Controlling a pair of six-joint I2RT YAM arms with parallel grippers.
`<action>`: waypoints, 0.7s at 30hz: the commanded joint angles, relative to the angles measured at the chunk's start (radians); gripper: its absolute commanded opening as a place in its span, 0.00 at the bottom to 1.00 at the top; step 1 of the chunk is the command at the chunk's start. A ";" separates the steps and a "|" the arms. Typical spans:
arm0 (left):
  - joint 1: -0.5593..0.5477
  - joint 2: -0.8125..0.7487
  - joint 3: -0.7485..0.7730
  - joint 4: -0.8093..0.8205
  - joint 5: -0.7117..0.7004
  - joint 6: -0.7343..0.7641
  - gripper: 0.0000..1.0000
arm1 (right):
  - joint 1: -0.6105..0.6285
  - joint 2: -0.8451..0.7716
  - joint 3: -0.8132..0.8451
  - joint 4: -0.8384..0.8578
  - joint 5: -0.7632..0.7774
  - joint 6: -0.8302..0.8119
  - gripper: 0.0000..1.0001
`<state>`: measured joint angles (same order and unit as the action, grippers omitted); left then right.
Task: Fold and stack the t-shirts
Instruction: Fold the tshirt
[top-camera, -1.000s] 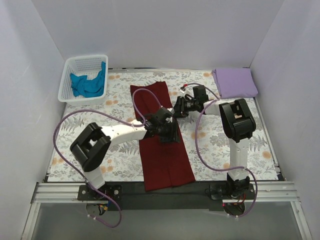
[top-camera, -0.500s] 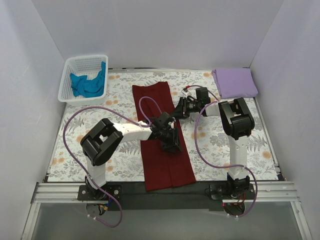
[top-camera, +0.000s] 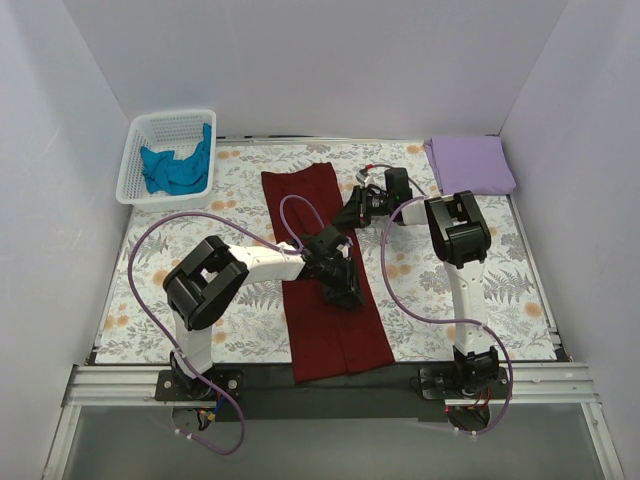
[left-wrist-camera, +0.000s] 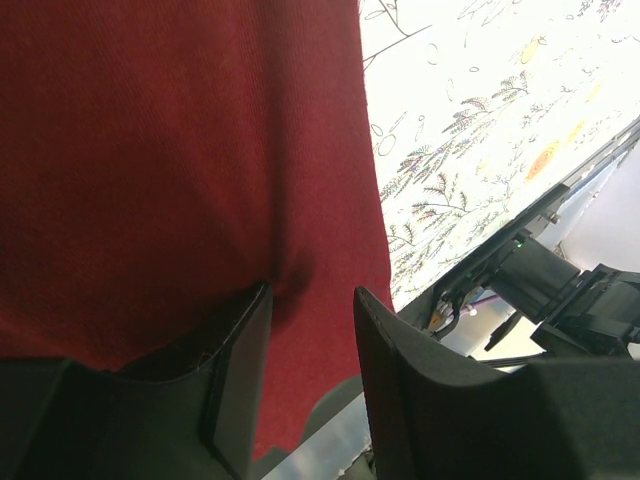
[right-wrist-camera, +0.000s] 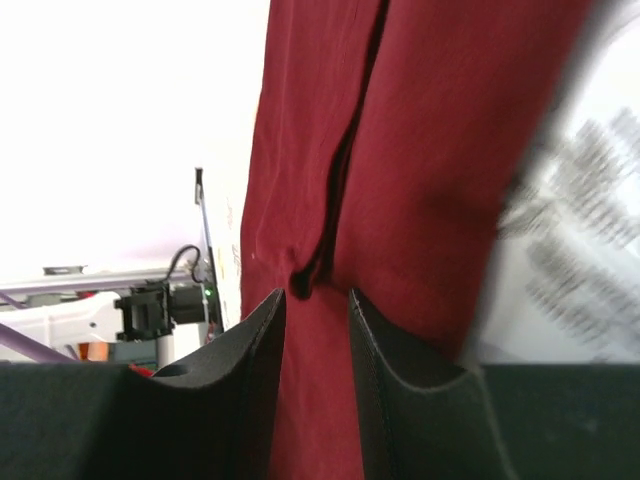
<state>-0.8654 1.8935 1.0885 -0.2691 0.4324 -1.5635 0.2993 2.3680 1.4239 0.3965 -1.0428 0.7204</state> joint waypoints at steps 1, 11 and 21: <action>-0.015 0.045 -0.015 -0.094 -0.003 0.020 0.38 | -0.043 0.079 0.102 0.061 0.098 0.000 0.39; -0.018 0.046 -0.009 -0.113 -0.007 0.033 0.38 | -0.072 0.171 0.264 0.061 0.168 0.094 0.39; -0.017 -0.118 0.010 -0.128 -0.115 0.031 0.48 | -0.103 -0.166 -0.002 0.058 0.173 -0.016 0.39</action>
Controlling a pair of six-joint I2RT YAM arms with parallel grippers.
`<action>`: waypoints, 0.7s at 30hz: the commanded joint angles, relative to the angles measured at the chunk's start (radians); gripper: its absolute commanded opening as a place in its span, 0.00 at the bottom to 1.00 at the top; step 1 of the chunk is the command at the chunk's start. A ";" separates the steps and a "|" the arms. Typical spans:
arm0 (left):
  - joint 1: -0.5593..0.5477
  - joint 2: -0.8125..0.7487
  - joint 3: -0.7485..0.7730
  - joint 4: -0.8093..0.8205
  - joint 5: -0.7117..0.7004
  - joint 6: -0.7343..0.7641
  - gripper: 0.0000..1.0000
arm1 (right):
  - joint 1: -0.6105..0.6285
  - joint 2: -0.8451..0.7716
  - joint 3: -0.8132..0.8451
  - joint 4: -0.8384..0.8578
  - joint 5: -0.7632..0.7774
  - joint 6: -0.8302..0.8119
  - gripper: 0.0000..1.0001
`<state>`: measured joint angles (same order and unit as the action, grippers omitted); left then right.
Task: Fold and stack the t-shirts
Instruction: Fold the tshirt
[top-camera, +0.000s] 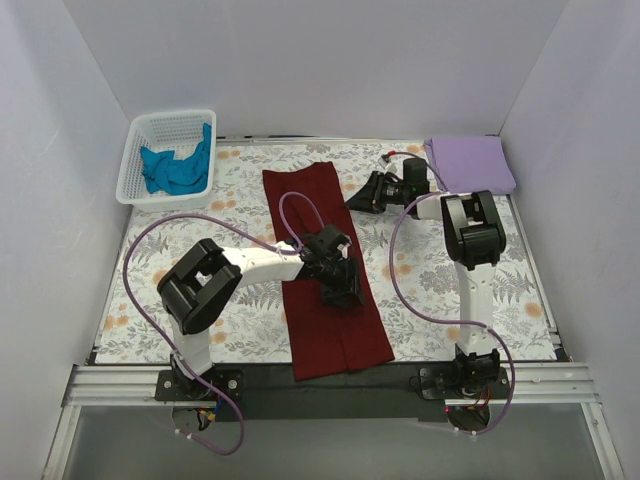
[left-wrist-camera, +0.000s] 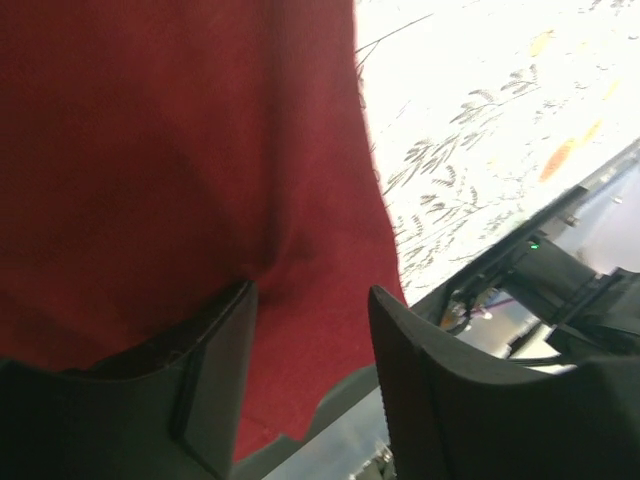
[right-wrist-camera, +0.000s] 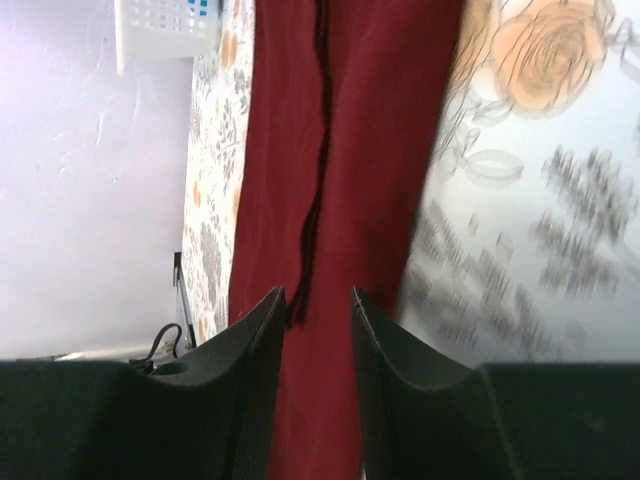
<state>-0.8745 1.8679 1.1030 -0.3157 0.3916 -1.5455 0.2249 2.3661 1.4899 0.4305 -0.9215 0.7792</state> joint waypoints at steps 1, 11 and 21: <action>-0.004 -0.116 -0.005 -0.082 -0.083 0.012 0.49 | -0.032 -0.195 -0.098 0.021 0.058 -0.084 0.39; 0.135 -0.318 -0.029 -0.161 -0.216 0.018 0.50 | -0.030 -0.618 -0.439 -0.409 0.280 -0.388 0.39; 0.377 -0.233 0.024 -0.126 -0.539 0.154 0.49 | 0.207 -0.964 -0.707 -0.737 0.538 -0.554 0.39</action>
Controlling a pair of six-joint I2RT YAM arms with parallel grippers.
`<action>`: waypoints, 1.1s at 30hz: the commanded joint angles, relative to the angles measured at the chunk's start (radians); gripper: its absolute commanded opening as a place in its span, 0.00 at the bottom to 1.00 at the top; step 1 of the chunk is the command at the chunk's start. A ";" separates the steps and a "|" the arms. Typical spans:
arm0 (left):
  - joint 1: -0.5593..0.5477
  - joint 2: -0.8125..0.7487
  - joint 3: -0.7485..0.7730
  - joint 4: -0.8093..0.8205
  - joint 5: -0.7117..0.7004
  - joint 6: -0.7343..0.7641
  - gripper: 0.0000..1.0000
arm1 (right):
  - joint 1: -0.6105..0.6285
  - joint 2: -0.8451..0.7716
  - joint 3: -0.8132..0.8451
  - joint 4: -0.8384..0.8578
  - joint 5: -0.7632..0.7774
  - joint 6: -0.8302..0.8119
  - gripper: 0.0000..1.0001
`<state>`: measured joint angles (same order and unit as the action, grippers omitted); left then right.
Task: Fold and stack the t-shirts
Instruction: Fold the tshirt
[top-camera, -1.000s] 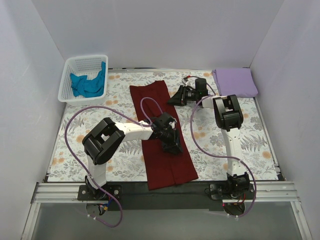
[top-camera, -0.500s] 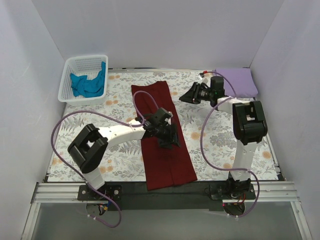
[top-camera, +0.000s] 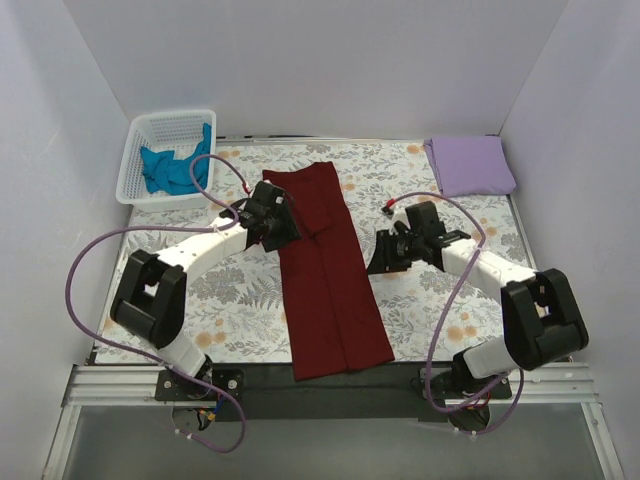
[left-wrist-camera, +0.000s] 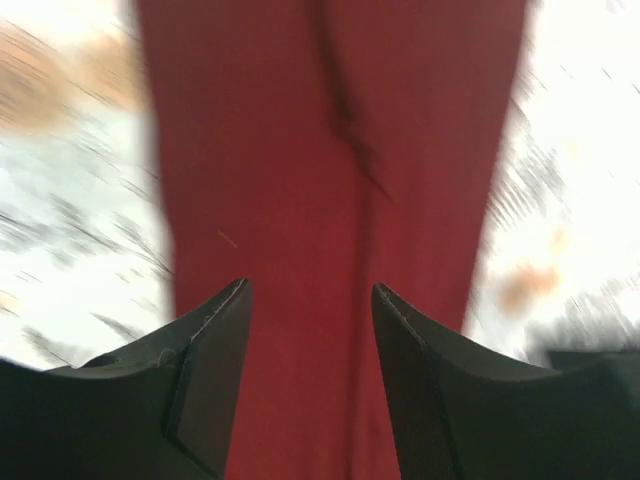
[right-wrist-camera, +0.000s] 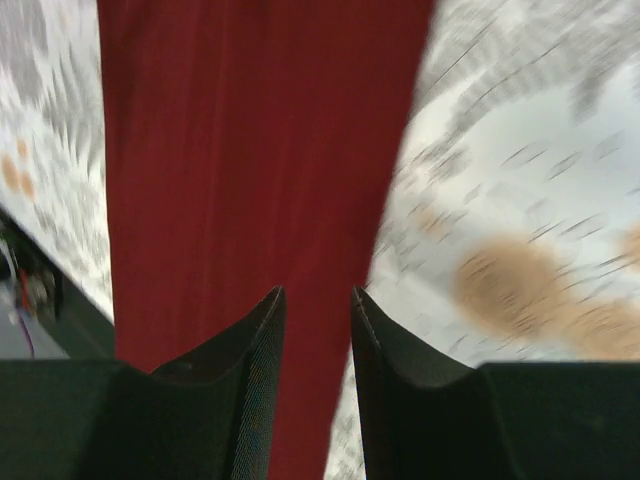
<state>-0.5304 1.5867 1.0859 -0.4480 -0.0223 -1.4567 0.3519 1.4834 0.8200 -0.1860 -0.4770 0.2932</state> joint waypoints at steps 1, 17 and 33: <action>0.056 0.100 0.055 0.012 -0.130 0.073 0.47 | 0.103 -0.096 -0.054 -0.124 0.113 -0.059 0.39; 0.119 0.515 0.376 0.031 -0.134 0.168 0.37 | 0.236 -0.023 -0.019 -0.136 0.268 -0.069 0.39; 0.175 0.661 0.644 -0.044 -0.096 0.185 0.44 | 0.196 0.220 0.219 -0.202 0.313 -0.123 0.38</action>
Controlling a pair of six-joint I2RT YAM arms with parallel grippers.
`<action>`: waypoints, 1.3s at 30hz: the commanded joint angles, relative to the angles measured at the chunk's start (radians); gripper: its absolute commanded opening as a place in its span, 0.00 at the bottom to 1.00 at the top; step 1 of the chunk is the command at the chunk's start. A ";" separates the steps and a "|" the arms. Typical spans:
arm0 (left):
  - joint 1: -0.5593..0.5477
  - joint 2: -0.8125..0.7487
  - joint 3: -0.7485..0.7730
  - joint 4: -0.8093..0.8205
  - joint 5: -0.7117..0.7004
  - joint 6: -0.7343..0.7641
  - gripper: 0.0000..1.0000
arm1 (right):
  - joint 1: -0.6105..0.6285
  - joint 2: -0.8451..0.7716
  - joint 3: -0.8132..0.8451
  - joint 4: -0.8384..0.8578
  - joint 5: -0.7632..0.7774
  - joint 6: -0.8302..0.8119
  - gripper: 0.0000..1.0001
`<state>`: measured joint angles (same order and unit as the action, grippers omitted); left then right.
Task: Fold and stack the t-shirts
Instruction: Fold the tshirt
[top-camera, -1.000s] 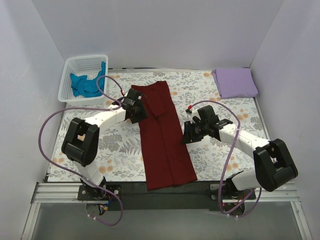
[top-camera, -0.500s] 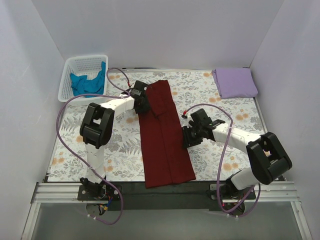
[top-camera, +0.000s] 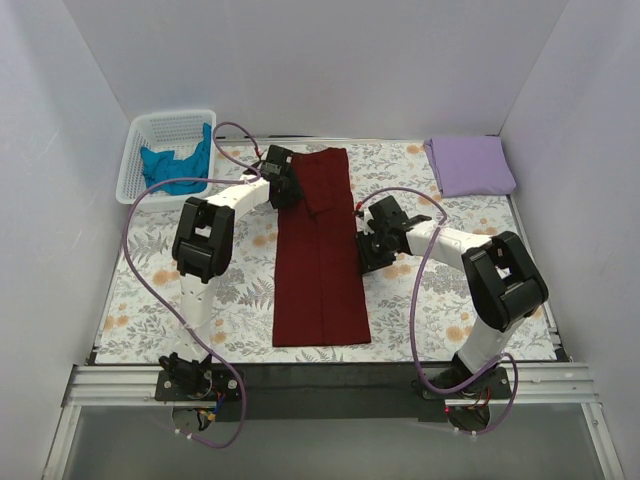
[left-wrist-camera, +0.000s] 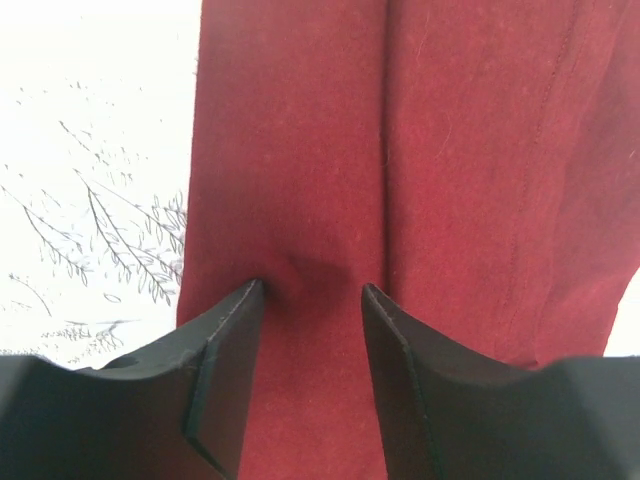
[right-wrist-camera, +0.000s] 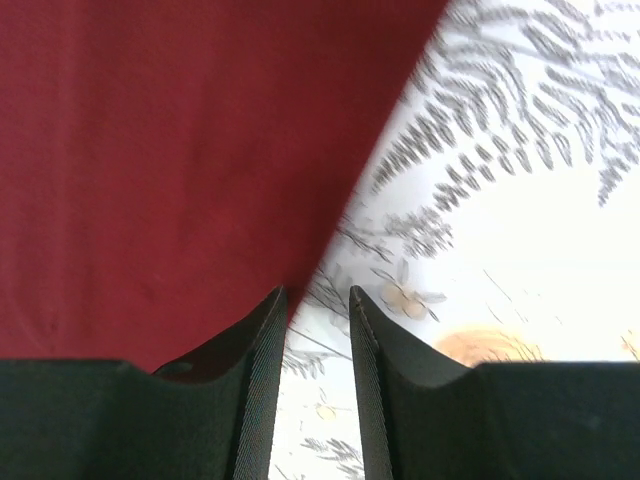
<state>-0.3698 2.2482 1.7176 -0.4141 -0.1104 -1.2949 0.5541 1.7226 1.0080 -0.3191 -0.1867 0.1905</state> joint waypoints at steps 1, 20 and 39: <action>0.014 -0.025 -0.002 -0.078 -0.005 0.023 0.45 | -0.005 -0.037 0.030 -0.084 0.024 -0.017 0.39; -0.283 -0.976 -0.801 -0.489 -0.057 -0.225 0.68 | 0.297 -0.344 -0.221 -0.271 0.061 0.346 0.47; -0.428 -1.076 -0.972 -0.551 0.029 -0.402 0.67 | 0.411 -0.215 -0.204 -0.322 0.173 0.431 0.41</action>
<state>-0.7864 1.1652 0.7429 -0.9642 -0.0925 -1.6775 0.9516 1.4876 0.7948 -0.6018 -0.0662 0.5976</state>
